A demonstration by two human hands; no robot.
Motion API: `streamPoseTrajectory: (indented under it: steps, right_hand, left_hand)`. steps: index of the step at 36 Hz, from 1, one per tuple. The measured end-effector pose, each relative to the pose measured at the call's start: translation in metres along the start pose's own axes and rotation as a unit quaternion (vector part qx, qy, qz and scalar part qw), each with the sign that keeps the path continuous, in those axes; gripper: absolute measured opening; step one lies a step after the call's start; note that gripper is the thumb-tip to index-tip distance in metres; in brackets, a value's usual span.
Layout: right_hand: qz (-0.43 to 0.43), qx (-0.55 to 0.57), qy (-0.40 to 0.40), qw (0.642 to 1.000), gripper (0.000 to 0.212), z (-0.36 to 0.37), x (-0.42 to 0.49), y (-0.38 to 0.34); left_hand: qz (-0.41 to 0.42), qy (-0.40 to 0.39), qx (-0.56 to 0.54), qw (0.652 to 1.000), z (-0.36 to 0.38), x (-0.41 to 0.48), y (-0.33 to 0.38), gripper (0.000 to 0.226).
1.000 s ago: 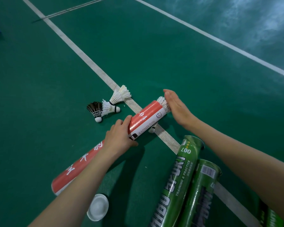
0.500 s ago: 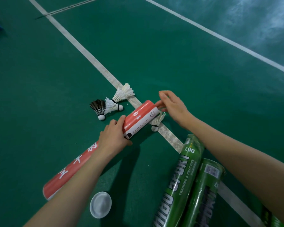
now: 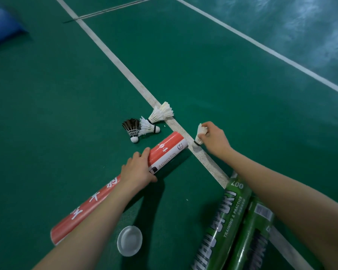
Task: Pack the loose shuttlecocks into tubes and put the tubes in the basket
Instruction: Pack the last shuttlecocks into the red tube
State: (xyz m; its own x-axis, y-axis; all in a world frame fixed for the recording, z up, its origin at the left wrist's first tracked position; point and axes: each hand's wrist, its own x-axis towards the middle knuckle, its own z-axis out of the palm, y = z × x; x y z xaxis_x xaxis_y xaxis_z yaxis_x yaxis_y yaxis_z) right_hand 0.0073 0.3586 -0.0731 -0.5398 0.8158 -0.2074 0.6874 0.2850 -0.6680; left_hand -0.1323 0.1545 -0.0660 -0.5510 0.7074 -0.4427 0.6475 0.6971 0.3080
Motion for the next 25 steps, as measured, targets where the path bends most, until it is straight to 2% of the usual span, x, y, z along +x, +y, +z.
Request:
streamPoseTrajectory:
  steps: [3, 6, 12, 17, 21, 22, 25]
  right_hand:
    - [-0.002, 0.091, 0.026, 0.996, 0.038, -0.009, 0.002, -0.017]
    - [-0.021, 0.136, 0.018, 0.99, 0.038, -0.006, -0.007, -0.033]
    - [-0.045, 0.167, -0.056, 0.983, 0.026, 0.013, -0.027, -0.067]
    - [-0.069, 0.209, -0.087, 0.972, 0.042, 0.028, -0.035, -0.078]
    - [-0.054, 0.188, -0.155, 0.968, 0.084, 0.042, -0.035, -0.083]
    - [-0.053, 0.183, -0.181, 0.965, 0.084, 0.046, -0.035, -0.084]
    - [-0.039, 0.208, -0.217, 0.953, 0.066, 0.053, -0.034, -0.091]
  left_hand:
    - [0.002, 0.007, -0.019, 1.0, -0.002, -0.002, -0.004, 0.105]
    - [0.011, 0.013, -0.044, 0.999, -0.005, -0.005, -0.005, 0.107]
    - [0.026, 0.031, -0.064, 0.997, -0.011, -0.01, -0.006, 0.107]
    - [0.022, 0.049, -0.069, 0.996, -0.015, -0.018, -0.021, 0.106]
    - [0.016, 0.058, -0.062, 0.996, -0.015, -0.025, -0.036, 0.105]
    - [0.015, 0.057, -0.059, 0.997, -0.014, -0.026, -0.039, 0.105]
    - [0.002, 0.056, -0.038, 0.998, -0.013, -0.029, -0.047, 0.104]
